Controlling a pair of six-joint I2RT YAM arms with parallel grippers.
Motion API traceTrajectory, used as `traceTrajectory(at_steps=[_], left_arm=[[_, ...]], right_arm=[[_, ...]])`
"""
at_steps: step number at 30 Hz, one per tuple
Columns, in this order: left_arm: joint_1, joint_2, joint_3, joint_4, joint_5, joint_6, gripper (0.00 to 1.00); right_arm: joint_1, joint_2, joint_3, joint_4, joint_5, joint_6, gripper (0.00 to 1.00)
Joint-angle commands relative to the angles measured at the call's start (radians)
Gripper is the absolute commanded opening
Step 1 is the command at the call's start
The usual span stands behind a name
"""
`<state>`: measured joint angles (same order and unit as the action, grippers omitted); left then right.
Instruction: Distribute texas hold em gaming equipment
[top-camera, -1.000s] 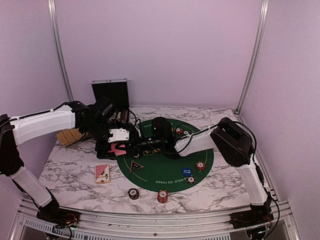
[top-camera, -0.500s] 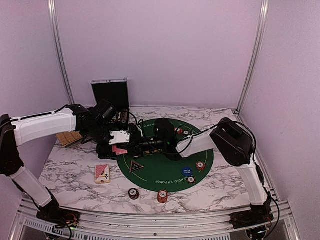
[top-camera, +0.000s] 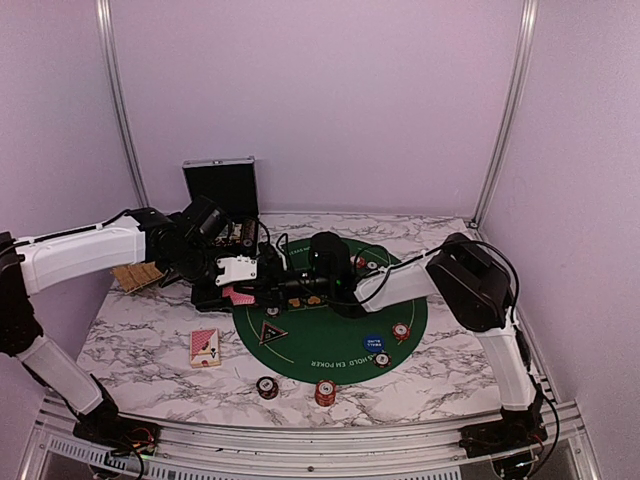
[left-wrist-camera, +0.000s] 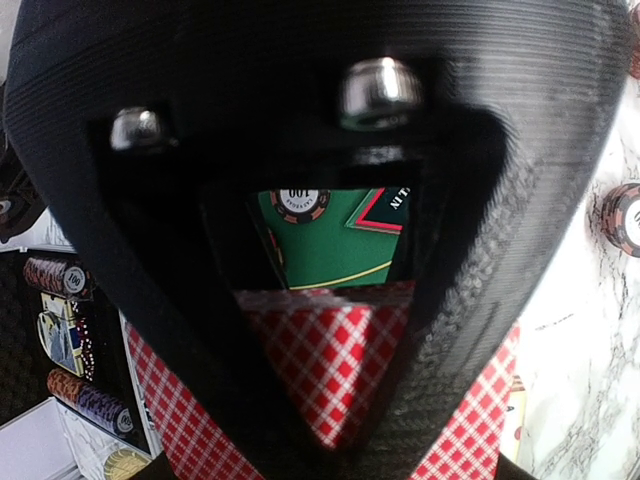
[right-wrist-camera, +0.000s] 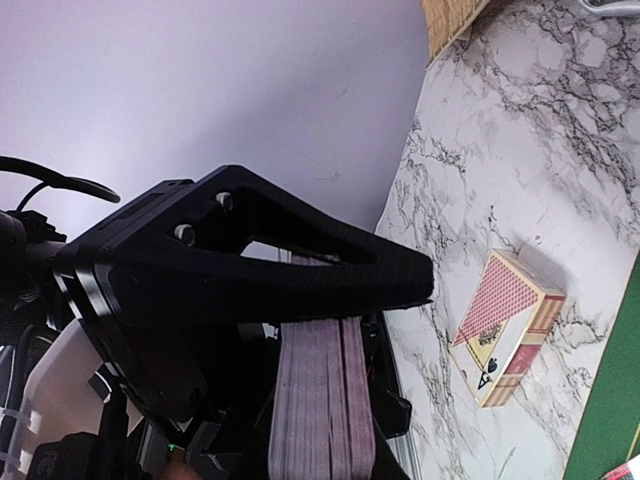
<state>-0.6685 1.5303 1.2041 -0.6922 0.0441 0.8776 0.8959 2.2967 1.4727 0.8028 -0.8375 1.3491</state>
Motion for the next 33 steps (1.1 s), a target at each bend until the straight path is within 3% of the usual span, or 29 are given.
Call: traceTrajectory(at_steps=[1, 5, 10, 21, 24, 25, 33], left_arm=[[0.003, -0.033, 0.027, 0.035, 0.030, -0.008, 0.59], [0.001, -0.031, 0.034, 0.035, 0.031, -0.008, 0.58], [0.000, -0.036, 0.033, 0.034, 0.028, -0.019, 0.57], [-0.004, -0.044, 0.035, 0.035, 0.011, -0.016, 0.60], [-0.003, -0.049, 0.043, 0.035, 0.010, -0.019, 0.70], [-0.005, -0.052, 0.043, 0.036, 0.010, -0.018, 0.78], [-0.005, -0.081, 0.002, 0.035, 0.029, 0.018, 0.99]], right_arm=[[0.006, -0.027, 0.026, -0.079, -0.006, -0.043, 0.15], [0.016, -0.003, 0.054, -0.054, -0.014, -0.016, 0.28], [0.026, 0.036, 0.096, 0.001, -0.019, 0.038, 0.30], [0.031, 0.045, 0.084, 0.026, -0.012, 0.063, 0.09], [0.030, 0.020, 0.072, -0.069, 0.016, 0.001, 0.01], [0.030, 0.017, 0.061, -0.068, 0.021, 0.001, 0.00], [0.028, 0.015, 0.043, 0.024, 0.009, 0.053, 0.00]])
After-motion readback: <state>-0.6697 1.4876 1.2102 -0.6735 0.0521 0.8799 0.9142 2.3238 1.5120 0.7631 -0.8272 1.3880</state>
